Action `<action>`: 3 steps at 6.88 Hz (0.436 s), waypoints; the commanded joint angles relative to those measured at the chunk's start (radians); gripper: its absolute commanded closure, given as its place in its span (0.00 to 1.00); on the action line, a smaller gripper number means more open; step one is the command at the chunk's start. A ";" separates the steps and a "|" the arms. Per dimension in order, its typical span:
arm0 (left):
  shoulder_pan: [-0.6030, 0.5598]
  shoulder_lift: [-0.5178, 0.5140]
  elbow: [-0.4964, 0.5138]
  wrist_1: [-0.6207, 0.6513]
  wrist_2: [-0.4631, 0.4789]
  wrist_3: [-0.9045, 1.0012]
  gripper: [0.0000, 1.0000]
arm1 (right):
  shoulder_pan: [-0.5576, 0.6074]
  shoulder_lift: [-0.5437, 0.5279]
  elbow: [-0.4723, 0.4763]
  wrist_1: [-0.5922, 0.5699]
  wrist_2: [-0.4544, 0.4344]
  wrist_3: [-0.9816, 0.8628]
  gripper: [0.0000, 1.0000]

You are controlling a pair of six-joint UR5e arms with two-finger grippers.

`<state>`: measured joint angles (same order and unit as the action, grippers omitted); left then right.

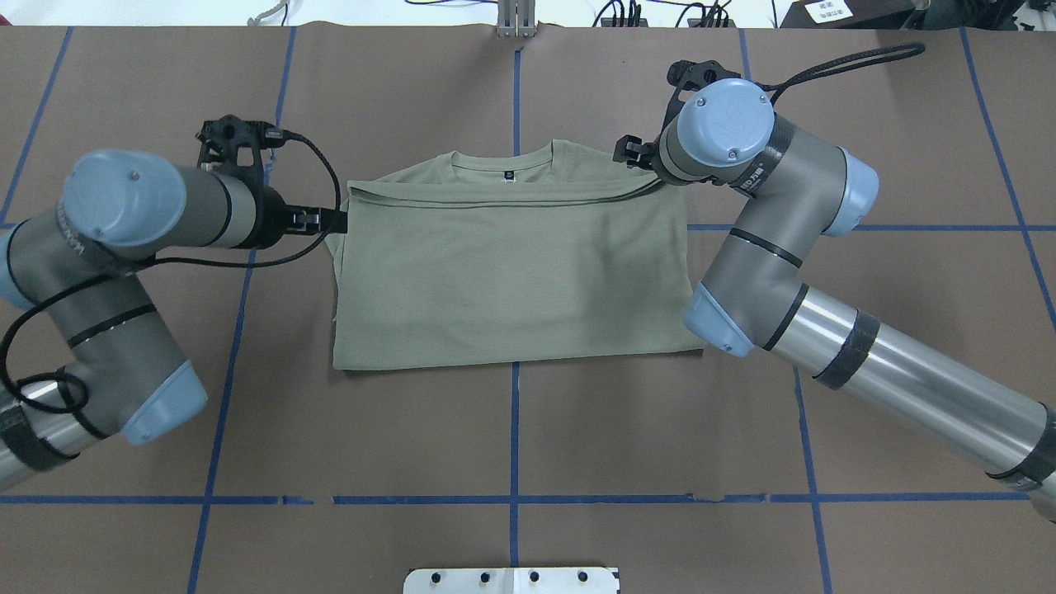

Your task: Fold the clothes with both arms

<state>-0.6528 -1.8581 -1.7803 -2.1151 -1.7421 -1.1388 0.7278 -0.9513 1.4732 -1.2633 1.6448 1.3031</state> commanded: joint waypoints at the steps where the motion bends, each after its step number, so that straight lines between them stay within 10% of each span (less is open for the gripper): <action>1: 0.170 0.107 -0.047 -0.118 0.103 -0.178 0.03 | -0.001 -0.009 0.018 -0.001 0.001 -0.005 0.00; 3: 0.240 0.105 -0.033 -0.121 0.140 -0.263 0.19 | -0.002 -0.009 0.024 -0.001 0.000 -0.005 0.00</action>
<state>-0.4586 -1.7574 -1.8181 -2.2265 -1.6317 -1.3498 0.7262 -0.9598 1.4946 -1.2640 1.6450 1.2979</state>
